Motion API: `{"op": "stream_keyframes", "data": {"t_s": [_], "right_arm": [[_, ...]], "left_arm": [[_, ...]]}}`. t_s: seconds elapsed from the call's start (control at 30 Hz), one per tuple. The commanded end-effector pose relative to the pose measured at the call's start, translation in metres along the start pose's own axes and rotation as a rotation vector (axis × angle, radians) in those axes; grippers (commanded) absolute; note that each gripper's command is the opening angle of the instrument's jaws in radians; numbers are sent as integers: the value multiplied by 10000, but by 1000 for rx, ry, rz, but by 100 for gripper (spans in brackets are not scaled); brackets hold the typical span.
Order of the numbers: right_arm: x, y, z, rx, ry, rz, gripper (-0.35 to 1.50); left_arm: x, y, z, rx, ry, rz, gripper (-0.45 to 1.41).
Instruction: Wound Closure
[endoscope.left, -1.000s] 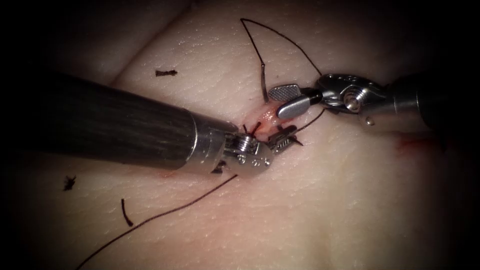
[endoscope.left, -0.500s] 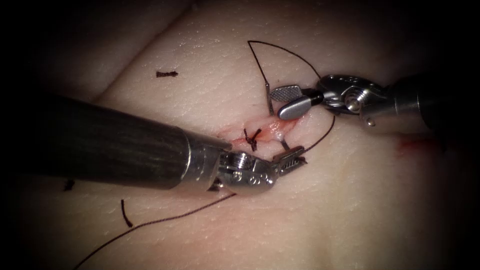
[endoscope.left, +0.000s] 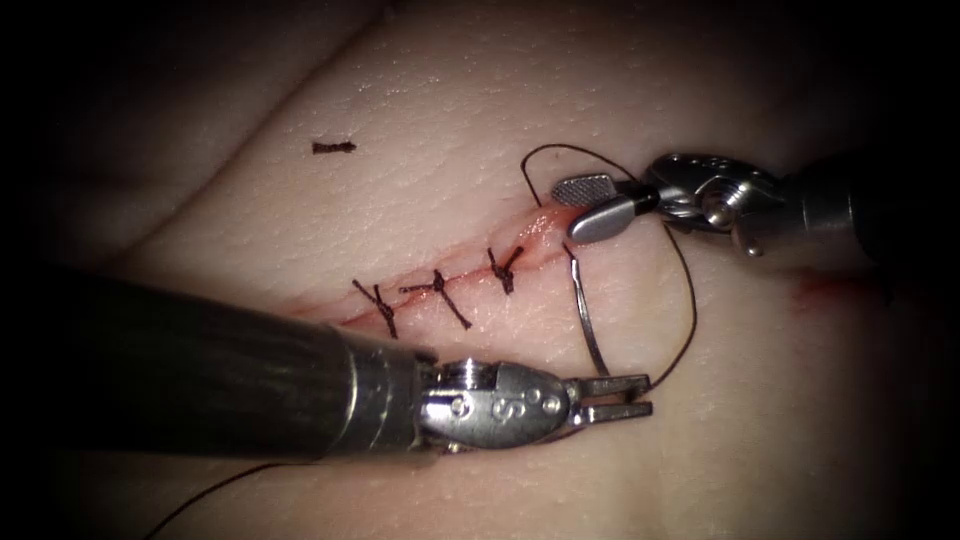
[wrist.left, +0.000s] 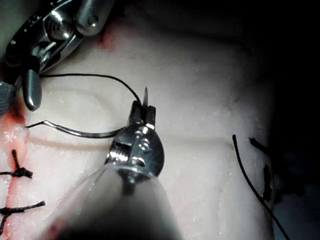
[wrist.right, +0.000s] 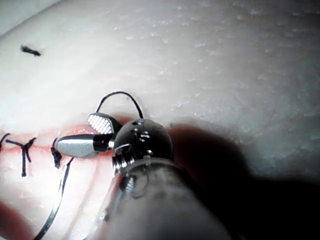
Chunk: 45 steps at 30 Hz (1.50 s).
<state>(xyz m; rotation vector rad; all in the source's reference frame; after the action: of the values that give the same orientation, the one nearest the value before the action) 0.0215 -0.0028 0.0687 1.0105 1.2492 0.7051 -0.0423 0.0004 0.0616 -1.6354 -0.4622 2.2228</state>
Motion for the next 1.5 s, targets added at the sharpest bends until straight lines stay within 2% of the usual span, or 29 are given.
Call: {"op": "stream_keyframes", "data": {"t_s": [0.03,0.37,0.47,0.7,0.83,0.93,1.13,1.17,1.27,1.3,1.4,1.5], "right_arm": [[-6,2,7,4,-2,0,130],[-15,-7,7,10,-6,-4,130],[-23,-16,-1,29,-15,-30,125],[-33,-30,-18,17,-46,-108,123],[-40,-43,-17,7,-77,-151,120],[-45,-54,-12,2,-84,-150,118],[-51,-66,-4,-15,-149,-154,111],[-53,-68,-4,-18,-155,-133,108],[-61,-70,-3,-26,-160,82,93],[-60,-69,-4,-39,-157,118,93],[-52,-64,-7,-129,-125,157,93],[-43,-60,-11,-168,-105,193,93]], "left_arm": [[-3,4,6,-7,5,-12,-38],[18,3,-9,-72,87,-136,-35],[16,1,-17,-44,96,-152,-35],[18,2,-32,-56,142,-241,-31],[19,-1,-35,-57,158,-242,-31],[16,-5,-34,17,140,-182,-35],[8,-11,-33,84,90,-98,-33],[7,-13,-34,102,79,-77,-33],[3,-18,-35,145,42,-31,-35],[1,-18,-36,154,30,-15,-35],[-5,-15,-34,173,1,24,-37],[-14,-10,-29,185,-45,86,-38]]}}
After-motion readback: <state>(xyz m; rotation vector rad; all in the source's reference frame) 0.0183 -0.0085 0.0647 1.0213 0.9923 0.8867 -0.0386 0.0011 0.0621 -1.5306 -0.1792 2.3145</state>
